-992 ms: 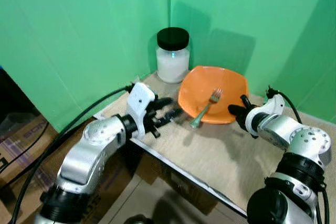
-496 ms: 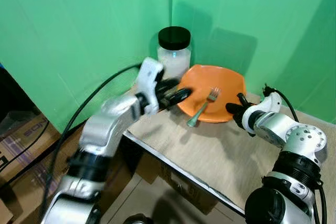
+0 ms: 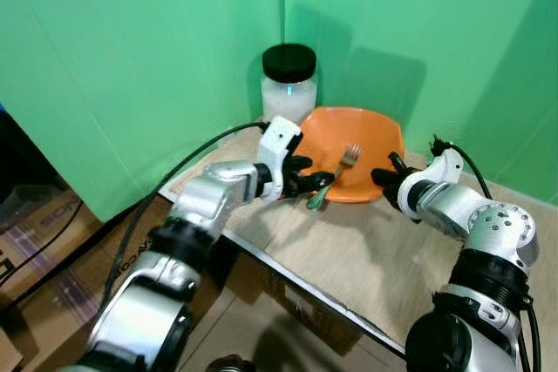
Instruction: Setting the table
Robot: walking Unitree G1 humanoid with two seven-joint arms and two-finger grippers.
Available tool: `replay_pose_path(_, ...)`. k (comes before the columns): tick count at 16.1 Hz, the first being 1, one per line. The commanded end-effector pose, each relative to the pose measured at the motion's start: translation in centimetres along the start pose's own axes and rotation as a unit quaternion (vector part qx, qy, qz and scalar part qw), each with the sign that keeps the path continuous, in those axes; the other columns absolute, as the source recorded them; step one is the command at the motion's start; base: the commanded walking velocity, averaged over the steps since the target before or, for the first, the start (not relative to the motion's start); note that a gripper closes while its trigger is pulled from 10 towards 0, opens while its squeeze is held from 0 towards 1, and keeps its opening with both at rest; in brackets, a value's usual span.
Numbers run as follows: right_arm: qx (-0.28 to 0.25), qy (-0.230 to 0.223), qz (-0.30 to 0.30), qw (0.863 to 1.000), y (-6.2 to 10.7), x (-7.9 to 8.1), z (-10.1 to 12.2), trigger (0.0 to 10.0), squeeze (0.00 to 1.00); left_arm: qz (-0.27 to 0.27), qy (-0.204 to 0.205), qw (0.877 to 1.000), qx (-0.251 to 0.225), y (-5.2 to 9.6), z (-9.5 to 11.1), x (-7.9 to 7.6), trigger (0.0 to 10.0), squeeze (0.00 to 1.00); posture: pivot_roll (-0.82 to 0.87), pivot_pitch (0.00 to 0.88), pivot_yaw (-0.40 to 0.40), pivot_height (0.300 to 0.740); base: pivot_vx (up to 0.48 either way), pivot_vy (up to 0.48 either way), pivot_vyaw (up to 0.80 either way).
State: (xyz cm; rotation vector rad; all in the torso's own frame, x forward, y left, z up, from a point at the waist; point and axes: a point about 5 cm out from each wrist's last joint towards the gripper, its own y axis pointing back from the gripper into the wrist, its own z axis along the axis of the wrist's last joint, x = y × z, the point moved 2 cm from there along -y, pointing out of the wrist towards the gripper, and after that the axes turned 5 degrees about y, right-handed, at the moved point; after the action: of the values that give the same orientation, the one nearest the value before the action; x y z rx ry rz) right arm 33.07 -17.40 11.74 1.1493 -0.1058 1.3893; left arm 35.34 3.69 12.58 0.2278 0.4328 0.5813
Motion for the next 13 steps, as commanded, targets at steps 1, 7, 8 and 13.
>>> replay_pose_path(1, -0.011, 0.011, 0.011, 1.0, 0.2, 0.9, 0.3, 0.0, 0.0, -0.013, 0.0, 1.0, -0.013, -0.2, 0.8, -0.2, 10.0, 0.0, 0.0, 0.0, 0.059, 0.74, 0.0, 0.0, 0.0)
replay_pose_path(7, -0.024, 0.037, 0.014, 0.999, 0.7, 1.6, 0.2, 0.0, 0.0, 0.039, -0.034, 0.997, 0.063, -1.8, -1.5, 0.9, 10.0, 0.0, -0.02, 0.0, 0.083, 0.74, 0.0, 0.0, 0.0)
replay_pose_path(8, -0.026, 0.036, 0.016, 0.999, 0.7, 1.7, 0.3, 0.0, 0.0, 0.05, -0.045, 0.995, 0.068, -1.7, -1.7, 1.2, 8.9, 0.0, -0.02, 0.0, 0.084, 0.74, 0.0, 0.0, 0.0)
replay_pose_path(13, -0.033, 0.038, 0.021, 0.999, 0.9, 1.9, 0.5, 0.0, 0.0, 0.056, -0.055, 0.995, 0.064, -1.8, -1.9, 1.6, 0.0, 0.0, -0.02, 0.0, 0.083, 0.74, 0.0, 0.0, 0.0)
